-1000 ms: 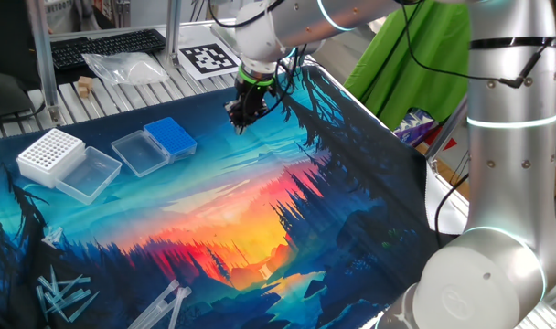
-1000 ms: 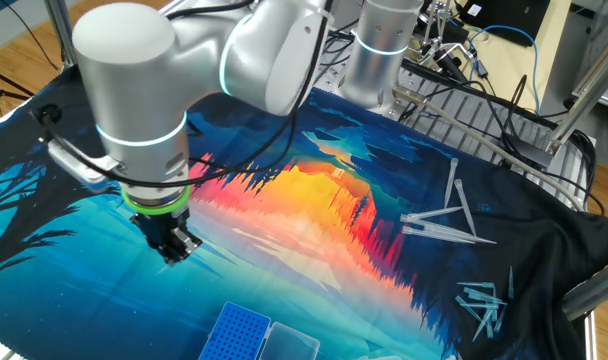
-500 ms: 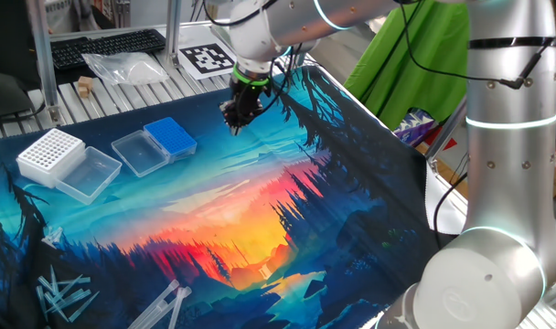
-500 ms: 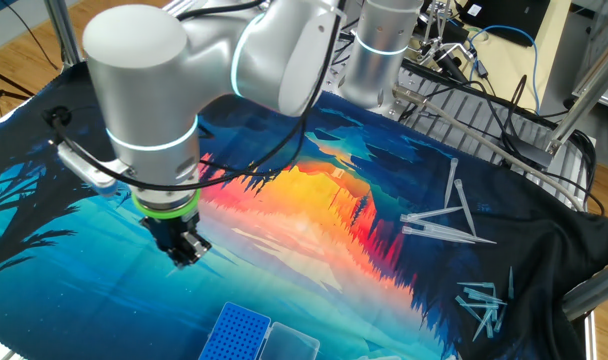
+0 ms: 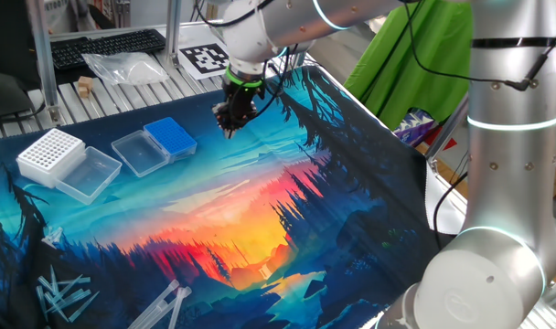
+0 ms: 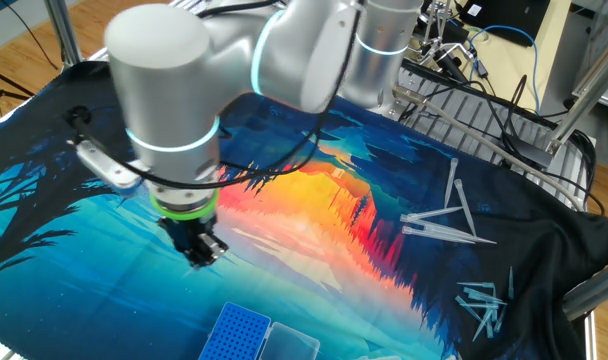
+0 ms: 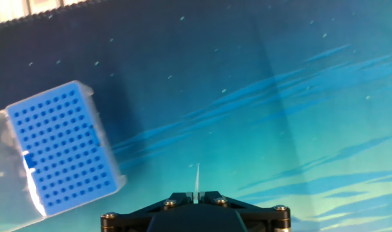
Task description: Insert a small pipette tip into the holder for small pipette tips
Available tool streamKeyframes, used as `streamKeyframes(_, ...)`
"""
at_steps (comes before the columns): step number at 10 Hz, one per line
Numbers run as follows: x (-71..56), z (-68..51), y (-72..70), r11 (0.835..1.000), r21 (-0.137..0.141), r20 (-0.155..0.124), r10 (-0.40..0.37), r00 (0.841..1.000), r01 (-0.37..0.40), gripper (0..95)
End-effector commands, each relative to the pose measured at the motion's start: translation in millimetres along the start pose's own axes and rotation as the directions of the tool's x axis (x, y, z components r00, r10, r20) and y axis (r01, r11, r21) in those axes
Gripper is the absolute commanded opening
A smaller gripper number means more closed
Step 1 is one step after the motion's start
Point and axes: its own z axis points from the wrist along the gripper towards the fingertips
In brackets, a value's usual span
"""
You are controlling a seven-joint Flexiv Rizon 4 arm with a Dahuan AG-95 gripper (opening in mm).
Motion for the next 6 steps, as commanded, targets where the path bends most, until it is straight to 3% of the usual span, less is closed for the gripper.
streamKeyframes(1, 3.2, -4.3, 9.0, 1.0, -0.002, -0.007, 0.002, 1.0, -0.002, 0.0)
streamKeyframes(6, 12.6, -11.2, 29.2, 1.0, -0.004, -0.015, 0.027, 1.0, -0.027, 0.0)
